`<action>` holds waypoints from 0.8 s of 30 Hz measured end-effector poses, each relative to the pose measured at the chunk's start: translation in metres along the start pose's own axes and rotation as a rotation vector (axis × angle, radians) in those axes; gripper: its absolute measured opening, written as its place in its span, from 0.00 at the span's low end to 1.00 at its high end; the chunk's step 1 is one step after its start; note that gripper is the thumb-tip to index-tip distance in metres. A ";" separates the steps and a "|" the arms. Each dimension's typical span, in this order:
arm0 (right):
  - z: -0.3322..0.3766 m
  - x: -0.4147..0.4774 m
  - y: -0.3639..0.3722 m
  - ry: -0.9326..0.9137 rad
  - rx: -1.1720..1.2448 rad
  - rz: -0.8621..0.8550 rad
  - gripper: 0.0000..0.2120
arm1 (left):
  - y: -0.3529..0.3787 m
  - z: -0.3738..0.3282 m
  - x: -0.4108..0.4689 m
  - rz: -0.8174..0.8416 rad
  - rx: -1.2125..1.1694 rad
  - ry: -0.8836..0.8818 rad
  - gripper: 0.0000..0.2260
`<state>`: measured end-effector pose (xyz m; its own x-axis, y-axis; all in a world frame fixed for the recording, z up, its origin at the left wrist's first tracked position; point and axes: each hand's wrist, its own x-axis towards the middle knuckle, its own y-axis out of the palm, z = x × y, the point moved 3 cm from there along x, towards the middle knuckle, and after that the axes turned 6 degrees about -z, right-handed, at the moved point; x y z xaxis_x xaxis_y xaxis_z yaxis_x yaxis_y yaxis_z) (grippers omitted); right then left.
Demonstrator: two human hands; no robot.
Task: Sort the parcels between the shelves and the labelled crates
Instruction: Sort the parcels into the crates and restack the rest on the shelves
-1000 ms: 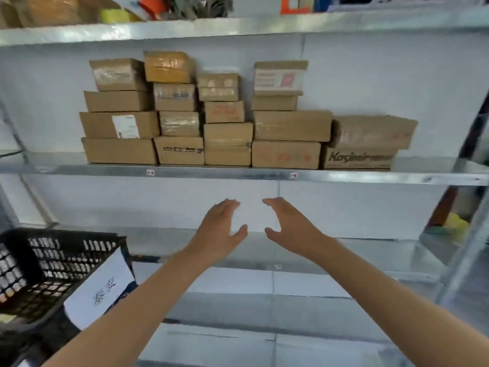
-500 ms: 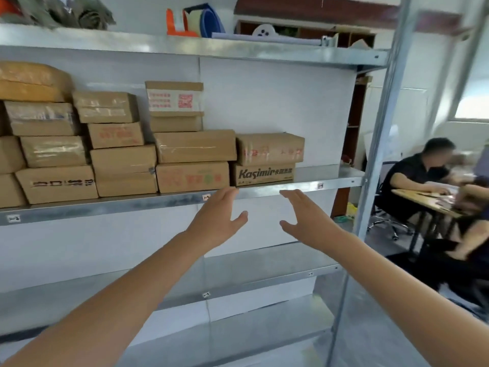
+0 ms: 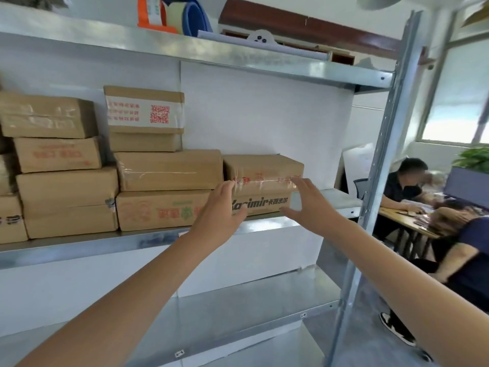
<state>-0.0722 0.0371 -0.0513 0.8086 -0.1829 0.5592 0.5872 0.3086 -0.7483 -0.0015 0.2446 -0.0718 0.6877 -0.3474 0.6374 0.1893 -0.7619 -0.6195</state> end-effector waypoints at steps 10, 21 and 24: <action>-0.043 0.076 0.033 0.239 0.164 -0.134 0.47 | 0.039 0.020 0.042 -0.001 -0.095 -0.075 0.35; -0.089 0.116 0.036 0.534 0.708 -0.044 0.35 | 0.055 0.011 0.065 0.030 -0.171 -0.249 0.30; -0.097 0.115 0.037 0.536 0.729 -0.039 0.33 | 0.059 0.002 0.065 0.013 -0.205 -0.298 0.29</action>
<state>0.0464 -0.0626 -0.0492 0.8040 -0.5594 0.2016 0.5936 0.7743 -0.2191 0.0552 0.1782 -0.0681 0.8692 -0.2062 0.4495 0.0556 -0.8624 -0.5031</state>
